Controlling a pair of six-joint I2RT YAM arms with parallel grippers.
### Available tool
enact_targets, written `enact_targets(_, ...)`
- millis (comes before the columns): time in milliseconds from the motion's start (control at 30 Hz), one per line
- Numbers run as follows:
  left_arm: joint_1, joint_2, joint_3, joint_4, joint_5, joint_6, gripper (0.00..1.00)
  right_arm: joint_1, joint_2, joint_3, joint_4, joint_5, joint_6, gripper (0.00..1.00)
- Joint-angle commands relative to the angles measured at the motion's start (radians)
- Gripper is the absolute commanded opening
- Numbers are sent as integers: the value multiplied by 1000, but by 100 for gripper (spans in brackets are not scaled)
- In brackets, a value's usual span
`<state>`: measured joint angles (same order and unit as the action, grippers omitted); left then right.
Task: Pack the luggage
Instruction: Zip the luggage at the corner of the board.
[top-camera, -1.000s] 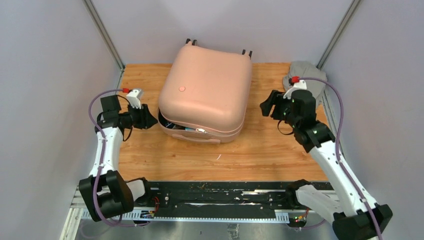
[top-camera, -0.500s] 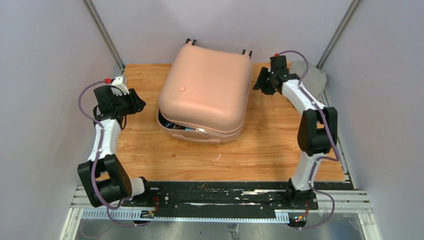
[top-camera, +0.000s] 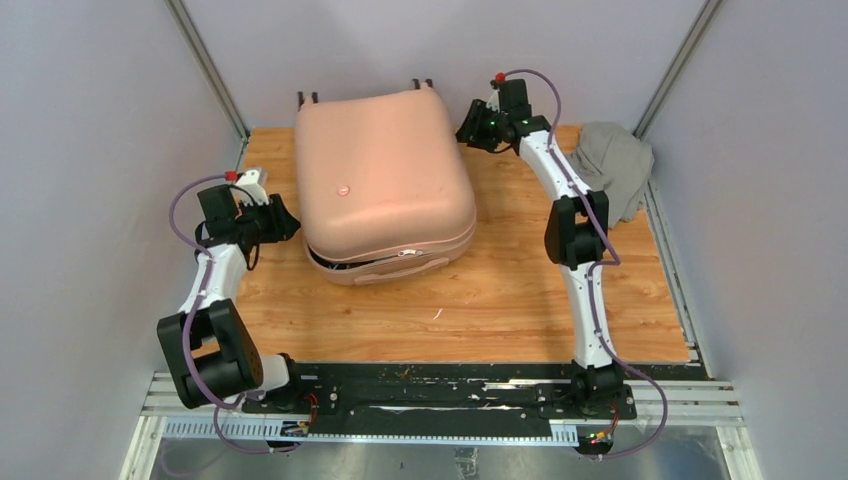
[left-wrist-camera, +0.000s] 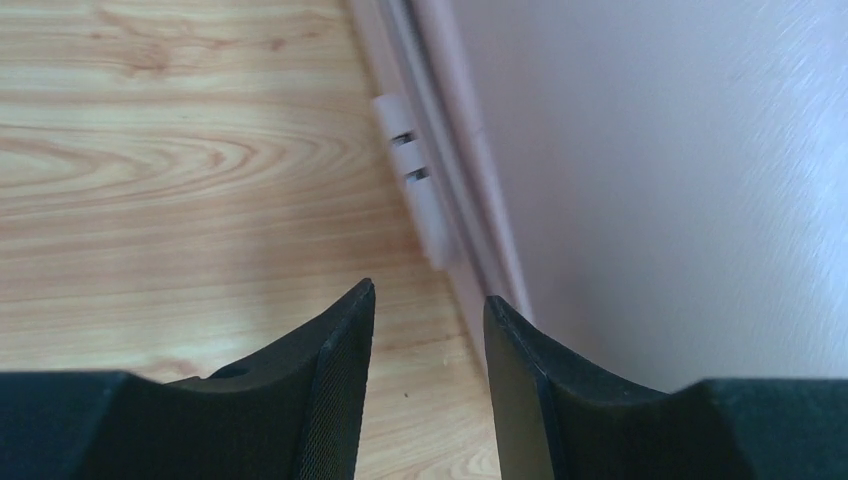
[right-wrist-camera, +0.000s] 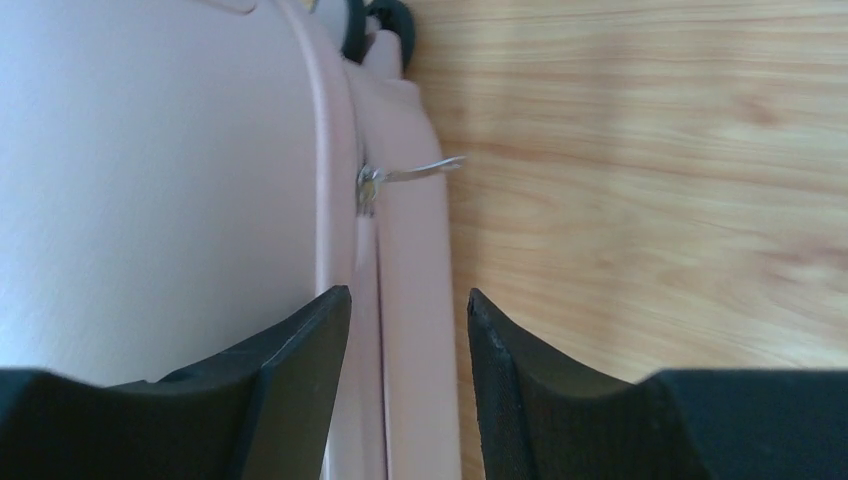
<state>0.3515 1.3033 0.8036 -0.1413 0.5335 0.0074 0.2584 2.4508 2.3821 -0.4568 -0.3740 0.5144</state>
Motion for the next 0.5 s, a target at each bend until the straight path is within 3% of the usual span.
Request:
enact_targets(0,4,6,-15,-67,143,102,48,137,-39,33,173,-419,74,53)
enact_targets(67,4,-19,-27,-99,200,130,49,125,-100,-19,152,-355,8,55)
enact_targets(300,4,-90,-14,-232,338,237,51,83,-557,-463,130,201,-234,76)
enact_targets(367,1,-96,-19,-226,351,236,50,84,-676,-587,116,294,-283,89)
enact_targets(467,-15,-88,-18,-222,356,229,50,86,-877,-804,115,349,-312,99)
